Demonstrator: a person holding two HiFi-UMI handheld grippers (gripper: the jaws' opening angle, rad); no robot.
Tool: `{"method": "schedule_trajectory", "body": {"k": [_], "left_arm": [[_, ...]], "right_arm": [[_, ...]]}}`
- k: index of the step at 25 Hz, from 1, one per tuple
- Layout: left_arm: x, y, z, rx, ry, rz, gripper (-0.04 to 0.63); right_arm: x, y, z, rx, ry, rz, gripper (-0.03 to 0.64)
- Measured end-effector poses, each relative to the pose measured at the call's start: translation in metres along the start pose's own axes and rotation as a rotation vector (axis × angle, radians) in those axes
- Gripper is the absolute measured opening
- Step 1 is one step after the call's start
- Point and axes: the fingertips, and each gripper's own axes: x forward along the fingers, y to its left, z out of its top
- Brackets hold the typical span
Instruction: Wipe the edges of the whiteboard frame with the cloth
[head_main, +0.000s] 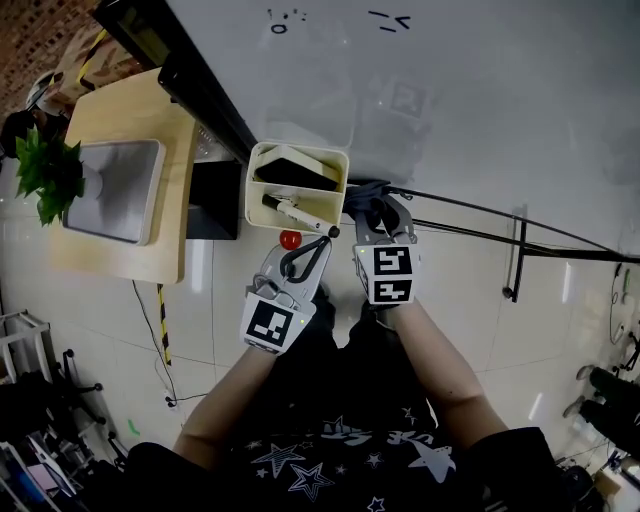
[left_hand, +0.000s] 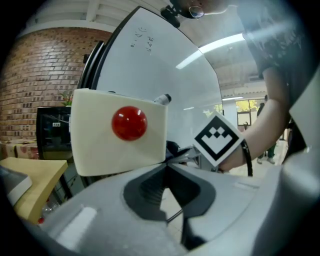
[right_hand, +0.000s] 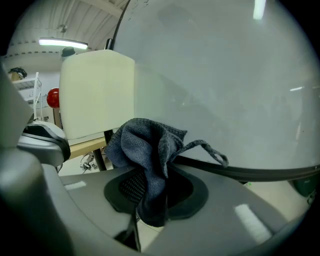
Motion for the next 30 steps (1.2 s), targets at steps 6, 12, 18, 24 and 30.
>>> {"method": "schedule_trajectory", "body": {"k": [6,12,18,24,30], "left_arm": [[-0.008,0.004,-0.001,0.002,-0.004,0.007,0.005],[-0.006,-0.005,-0.009,-0.019,0.033,-0.013,0.005],[0.004,-0.056,0.025,-0.008,-0.016,-0.169,0.005],[0.028,-0.084,0.071,0.012,-0.132,-0.263,0.005],[0.043,-0.084,0.119,0.084,-0.19,-0.276,0.005]], "right_arm": [[0.007,0.01,0.003,-0.007,-0.001,-0.002,0.084],[-0.007,-0.002,-0.006,0.014,0.018,-0.019,0.084],[-0.084,-0.018,0.004,0.06,-0.05,0.04,0.084],[-0.148,-0.061,0.061,0.067,-0.232,-0.049,0.084],[-0.18,-0.089,0.088,0.061,-0.309,-0.109,0.078]]}}
